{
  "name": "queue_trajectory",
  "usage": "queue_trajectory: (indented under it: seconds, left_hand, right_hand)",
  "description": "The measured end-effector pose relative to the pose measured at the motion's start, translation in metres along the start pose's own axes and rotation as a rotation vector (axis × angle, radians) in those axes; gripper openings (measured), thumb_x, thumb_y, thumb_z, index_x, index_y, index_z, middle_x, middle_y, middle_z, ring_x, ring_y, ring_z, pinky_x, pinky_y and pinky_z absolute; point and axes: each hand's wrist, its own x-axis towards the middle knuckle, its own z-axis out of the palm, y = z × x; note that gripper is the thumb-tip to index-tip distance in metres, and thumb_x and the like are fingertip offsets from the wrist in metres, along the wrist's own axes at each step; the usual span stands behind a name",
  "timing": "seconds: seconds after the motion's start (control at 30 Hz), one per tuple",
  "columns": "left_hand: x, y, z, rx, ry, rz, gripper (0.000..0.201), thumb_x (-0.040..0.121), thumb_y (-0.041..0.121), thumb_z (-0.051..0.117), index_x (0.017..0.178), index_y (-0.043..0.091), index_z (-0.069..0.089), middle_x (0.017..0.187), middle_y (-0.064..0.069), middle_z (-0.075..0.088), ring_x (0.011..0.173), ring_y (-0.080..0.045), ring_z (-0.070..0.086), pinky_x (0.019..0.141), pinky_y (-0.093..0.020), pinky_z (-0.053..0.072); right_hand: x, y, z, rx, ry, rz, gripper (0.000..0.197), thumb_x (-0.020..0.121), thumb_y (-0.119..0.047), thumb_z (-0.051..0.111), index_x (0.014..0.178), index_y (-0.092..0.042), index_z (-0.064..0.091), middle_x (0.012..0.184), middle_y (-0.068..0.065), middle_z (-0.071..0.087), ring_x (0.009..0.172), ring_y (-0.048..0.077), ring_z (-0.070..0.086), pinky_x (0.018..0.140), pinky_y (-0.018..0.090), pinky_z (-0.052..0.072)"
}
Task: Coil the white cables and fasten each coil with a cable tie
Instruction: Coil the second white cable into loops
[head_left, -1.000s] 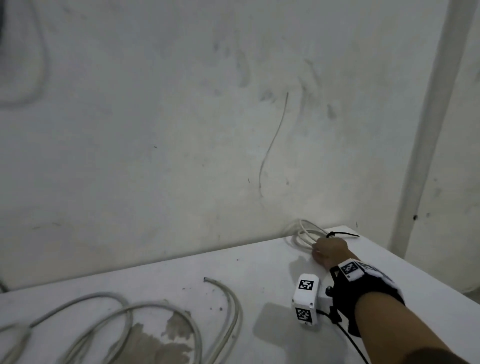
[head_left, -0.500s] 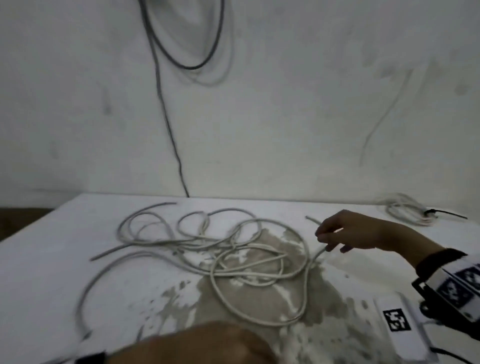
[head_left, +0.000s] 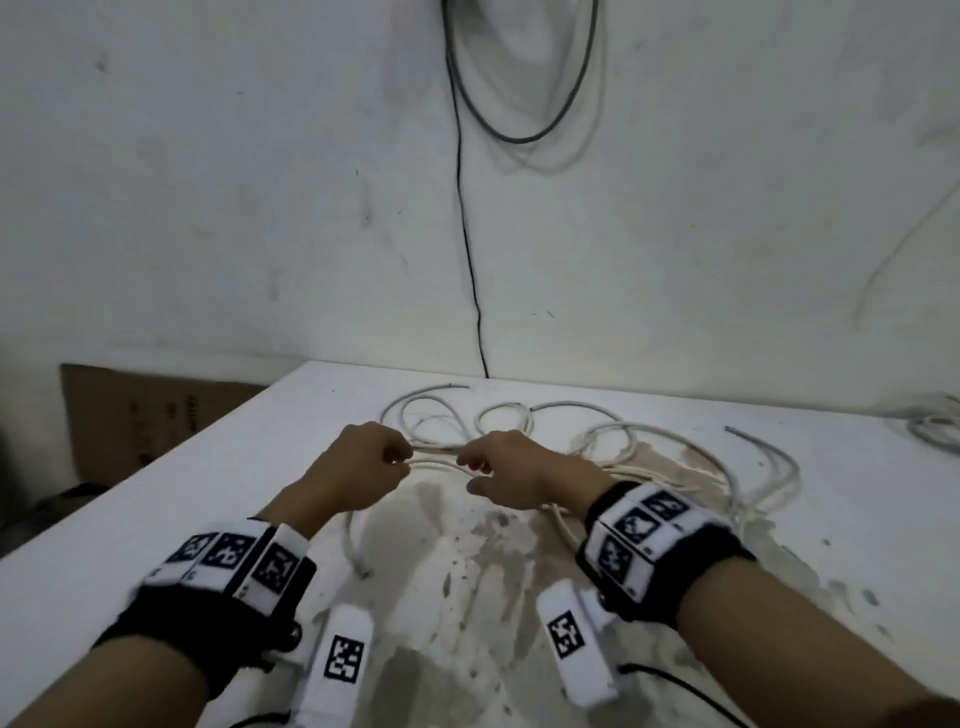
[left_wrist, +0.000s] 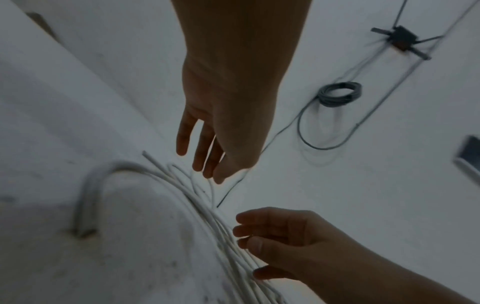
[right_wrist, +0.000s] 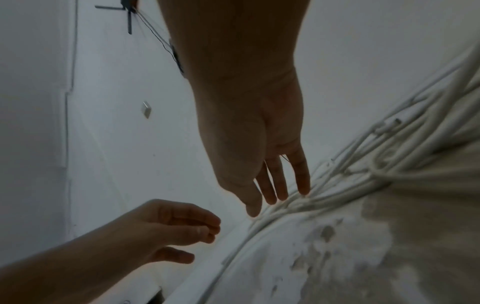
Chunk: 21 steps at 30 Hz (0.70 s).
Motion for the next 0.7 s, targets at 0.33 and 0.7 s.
queue_trajectory:
  seconds: [0.33, 0.7]
  left_hand:
    - [0.004, -0.024, 0.012, -0.103, 0.079, -0.102, 0.044, 0.090, 0.020, 0.057, 0.132, 0.011, 0.046, 0.122, -0.012, 0.054, 0.113, -0.026, 0.052, 0.089, -0.025, 0.040]
    - [0.012, 0.070, -0.048, -1.743, -0.038, 0.007, 0.037, 0.100, 0.032, 0.030, 0.080, 0.013, 0.055, 0.041, 0.008, 0.035, 0.026, 0.001, 0.022, 0.029, -0.013, 0.012]
  right_hand:
    - [0.056, -0.006, 0.011, 0.274, 0.271, 0.019, 0.019, 0.090, -0.018, 0.058, 0.097, -0.007, 0.071, 0.084, 0.005, 0.069, 0.066, 0.004, 0.057, 0.061, 0.016, 0.041]
    - [0.009, 0.010, -0.062, 0.862, 0.553, -0.067, 0.022, 0.092, -0.019, 0.058, 0.105, -0.004, 0.068, 0.059, 0.004, 0.052, 0.043, 0.010, 0.048, 0.044, 0.020, 0.042]
